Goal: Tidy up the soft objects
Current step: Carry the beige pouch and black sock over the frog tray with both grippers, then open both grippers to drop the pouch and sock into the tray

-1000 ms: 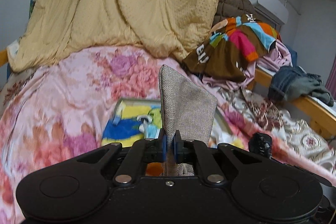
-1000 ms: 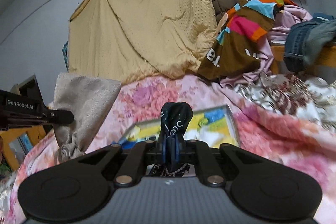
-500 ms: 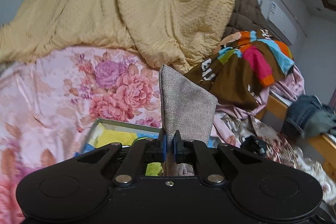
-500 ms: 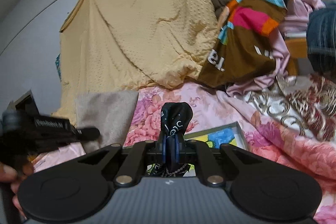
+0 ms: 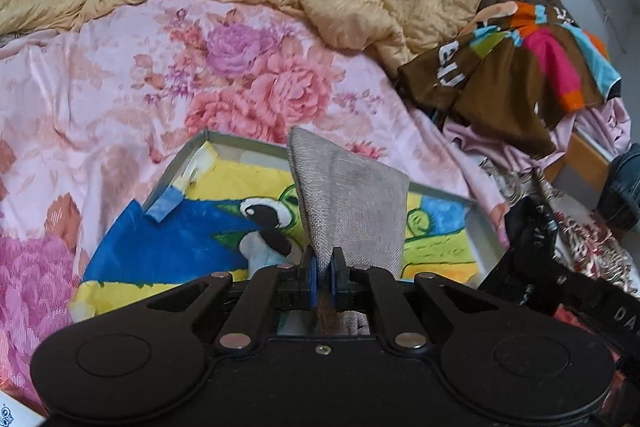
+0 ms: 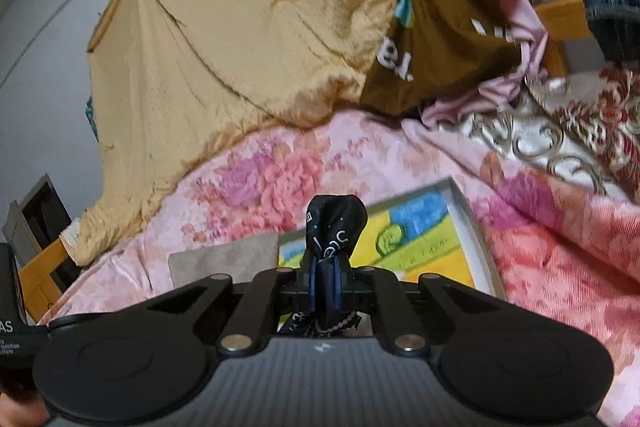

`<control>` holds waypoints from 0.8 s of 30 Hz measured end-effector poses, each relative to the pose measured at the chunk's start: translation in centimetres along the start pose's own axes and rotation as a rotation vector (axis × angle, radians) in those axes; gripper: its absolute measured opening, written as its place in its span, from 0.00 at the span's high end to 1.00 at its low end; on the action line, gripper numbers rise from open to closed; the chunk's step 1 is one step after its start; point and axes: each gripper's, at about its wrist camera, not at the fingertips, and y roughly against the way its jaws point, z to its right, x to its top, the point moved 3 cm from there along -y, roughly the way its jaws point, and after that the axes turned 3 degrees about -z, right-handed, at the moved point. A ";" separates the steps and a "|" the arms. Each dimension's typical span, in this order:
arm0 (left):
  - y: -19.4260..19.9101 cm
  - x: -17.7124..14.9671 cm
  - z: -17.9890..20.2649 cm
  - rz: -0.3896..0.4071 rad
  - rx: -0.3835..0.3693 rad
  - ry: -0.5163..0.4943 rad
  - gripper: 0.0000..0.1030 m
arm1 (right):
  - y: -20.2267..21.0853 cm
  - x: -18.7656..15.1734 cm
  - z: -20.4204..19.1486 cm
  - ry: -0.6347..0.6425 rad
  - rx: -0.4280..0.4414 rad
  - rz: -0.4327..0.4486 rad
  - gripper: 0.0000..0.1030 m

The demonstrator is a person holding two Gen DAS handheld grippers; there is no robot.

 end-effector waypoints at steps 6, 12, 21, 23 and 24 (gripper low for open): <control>-0.6 -0.3 0.1 -0.019 0.017 -0.023 0.94 | -1.3 -0.7 -0.5 0.037 -0.017 -0.074 0.87; -0.8 -0.3 0.2 -0.032 0.042 -0.045 0.93 | -1.9 -1.1 -0.9 0.059 -0.032 -0.108 0.81; -0.7 -0.3 -0.1 -0.035 0.046 -0.030 0.89 | -2.0 -1.1 -0.9 0.057 -0.038 -0.116 0.69; -0.7 -0.3 -0.2 -0.036 0.047 -0.027 0.88 | -2.1 -1.1 -0.9 0.057 -0.040 -0.117 0.66; -0.7 -0.3 -0.2 -0.037 0.047 -0.026 0.88 | -2.1 -1.1 -0.9 0.057 -0.041 -0.119 0.65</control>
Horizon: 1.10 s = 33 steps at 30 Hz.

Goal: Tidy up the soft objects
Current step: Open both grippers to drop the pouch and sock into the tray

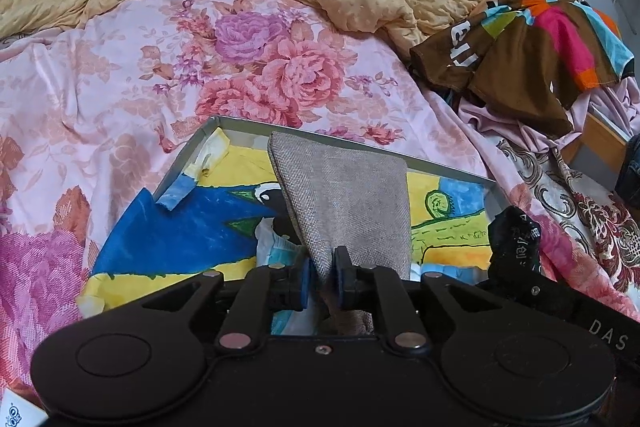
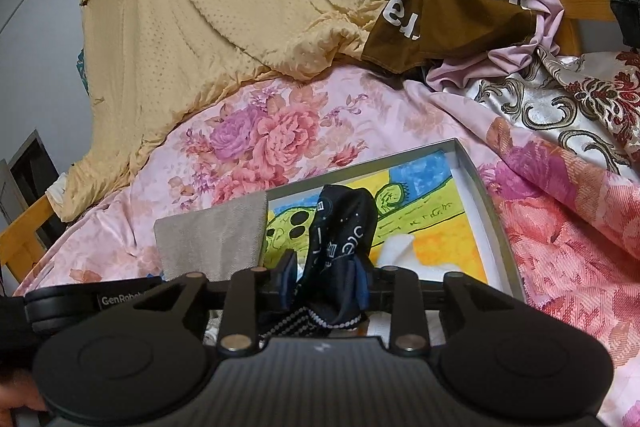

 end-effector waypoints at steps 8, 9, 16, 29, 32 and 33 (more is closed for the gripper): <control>0.6 0.0 0.1 0.002 0.015 0.015 0.75 | 0.5 0.1 0.2 -0.007 0.014 0.021 0.43; 0.8 0.0 0.1 0.007 0.018 0.019 0.72 | 0.8 0.2 0.3 -0.012 0.017 0.035 0.41; 3.8 -0.1 -0.1 0.070 0.026 0.054 0.47 | 2.8 0.9 0.5 -0.036 0.019 0.050 0.24; 13.4 0.0 0.4 0.200 0.025 0.076 0.11 | 11.8 3.4 -3.4 0.065 -0.006 0.160 0.01; 16.1 -0.3 0.4 0.231 0.020 0.078 0.06 | 14.1 3.2 -4.3 0.082 -0.007 0.180 0.00; 16.8 -0.5 0.3 0.237 0.017 0.080 0.06 | 14.9 3.0 -4.8 0.093 -0.006 0.183 0.00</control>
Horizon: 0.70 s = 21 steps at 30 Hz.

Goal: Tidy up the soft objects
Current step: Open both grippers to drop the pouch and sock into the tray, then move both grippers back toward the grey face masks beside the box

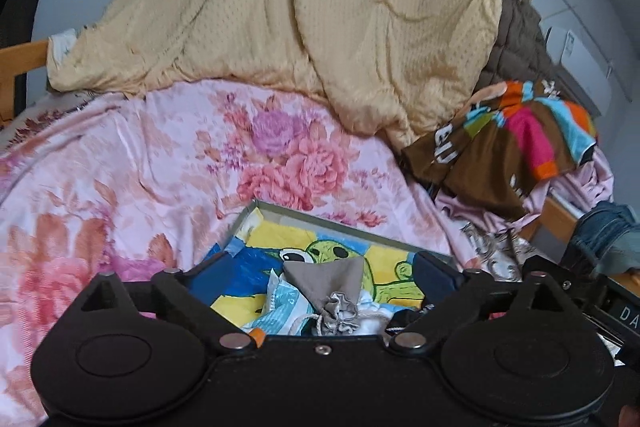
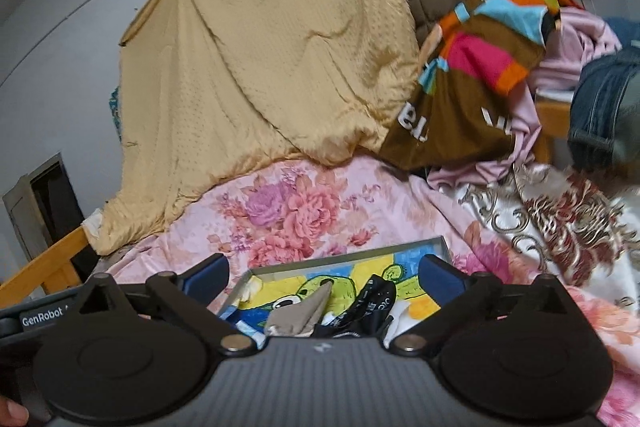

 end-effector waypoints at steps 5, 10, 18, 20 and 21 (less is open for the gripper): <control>4.4 -0.6 -0.4 0.028 -0.020 0.020 0.02 | 3.6 0.0 -2.3 0.046 0.005 0.014 0.00; 8.6 -1.4 -0.4 0.048 -0.036 -0.007 0.01 | 7.0 -1.1 -4.3 0.078 0.000 0.034 0.00; 13.8 -3.4 -2.0 0.051 -0.042 -0.041 0.01 | 10.8 -4.5 -5.2 0.107 -0.023 0.033 0.00; 14.8 -4.1 -2.6 0.044 -0.041 -0.050 0.01 | 11.5 -5.2 -5.3 0.110 -0.030 0.032 0.00; 15.2 -4.4 -2.9 0.040 -0.038 -0.057 0.01 | 11.8 -5.5 -5.3 0.106 -0.028 0.035 0.00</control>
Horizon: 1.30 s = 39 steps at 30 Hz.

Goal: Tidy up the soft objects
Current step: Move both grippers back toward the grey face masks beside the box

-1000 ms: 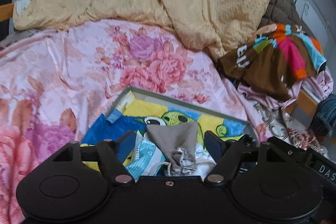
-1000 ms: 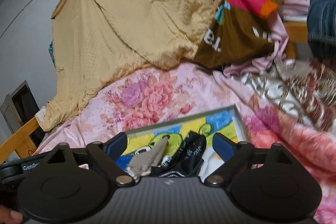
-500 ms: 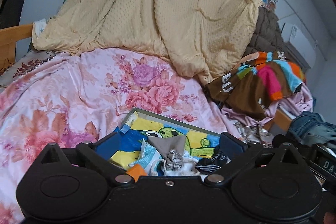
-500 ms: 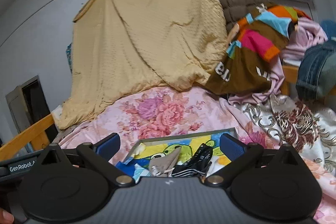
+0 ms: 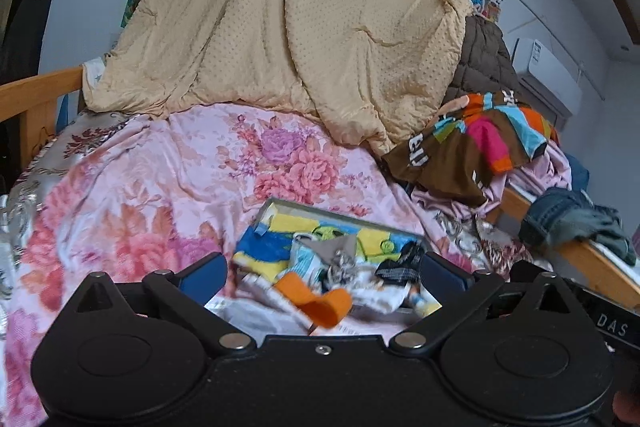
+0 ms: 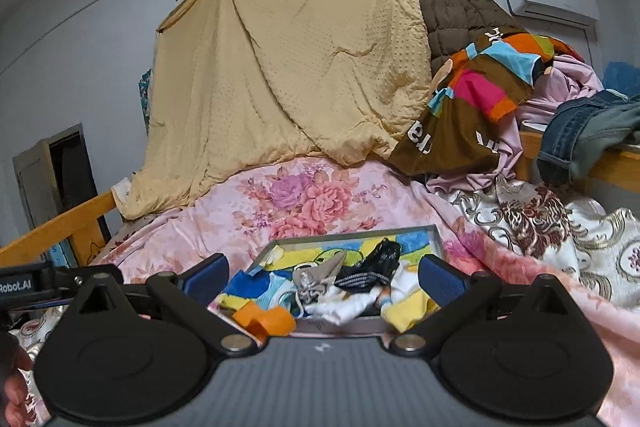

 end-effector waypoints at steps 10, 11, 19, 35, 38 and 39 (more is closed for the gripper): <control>2.6 -2.8 -2.8 -0.050 0.017 -0.093 0.01 | 3.1 -3.9 -2.1 0.068 0.026 -0.008 0.00; 2.7 -3.1 -3.1 -0.055 0.016 -0.100 0.01 | 3.2 -4.3 -2.4 0.079 0.028 -0.019 0.00; 2.4 -5.6 -4.9 -0.112 -0.006 -0.128 0.01 | 2.6 -7.0 -4.0 0.115 0.054 -0.117 0.00; -1.8 -8.6 -7.6 -0.215 0.019 -0.185 0.01 | -0.6 -10.3 -5.7 0.173 0.063 -0.247 0.00; -2.6 -8.8 -8.1 -0.225 0.023 -0.174 0.01 | -1.2 -10.8 -6.0 0.184 0.070 -0.263 0.00; -2.9 -8.9 -8.3 -0.228 0.024 -0.170 0.01 | -1.3 -11.0 -6.1 0.188 0.072 -0.267 0.00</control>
